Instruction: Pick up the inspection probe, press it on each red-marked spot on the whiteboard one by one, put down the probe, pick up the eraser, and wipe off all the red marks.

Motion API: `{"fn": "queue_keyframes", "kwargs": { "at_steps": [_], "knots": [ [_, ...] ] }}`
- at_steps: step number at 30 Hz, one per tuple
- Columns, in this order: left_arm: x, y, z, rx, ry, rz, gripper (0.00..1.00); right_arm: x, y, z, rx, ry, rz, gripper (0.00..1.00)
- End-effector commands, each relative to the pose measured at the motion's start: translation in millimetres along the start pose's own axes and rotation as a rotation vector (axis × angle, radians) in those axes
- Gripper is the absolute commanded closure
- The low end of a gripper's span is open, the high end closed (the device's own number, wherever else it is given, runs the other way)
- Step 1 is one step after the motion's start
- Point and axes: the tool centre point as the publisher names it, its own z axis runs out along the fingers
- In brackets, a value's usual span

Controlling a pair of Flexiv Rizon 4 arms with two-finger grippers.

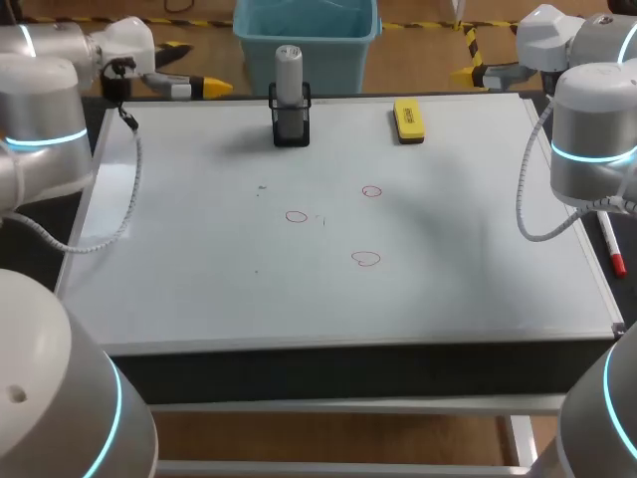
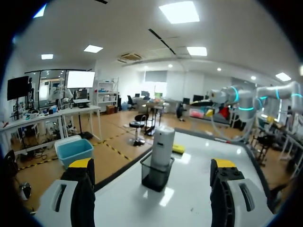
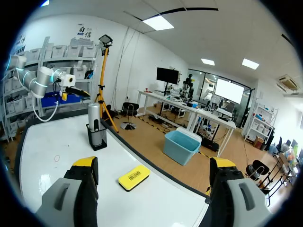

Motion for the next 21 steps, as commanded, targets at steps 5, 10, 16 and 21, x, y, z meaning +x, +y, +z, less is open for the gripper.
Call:
{"fn": "queue_keyframes", "kwargs": {
  "at_steps": [5,10,16,21],
  "knots": [
    [-8.5,6.0,36,0.092,0.243,0.033,0.0,0,0,0,0.002,0.001,0.0,0.0],
    [-4.3,6.9,55,0.125,0.323,0.053,0.0,0,0,0,0.002,0.001,0.0,0.0],
    [-3.5,11.0,73,0.138,0.367,0.061,0.0,0,0,0,0.002,0.001,0.0,0.0],
    [-3.2,13.3,89,0.152,0.397,0.068,0.0,0,0,0,0.002,0.001,0.0,0.0]
  ]
}}
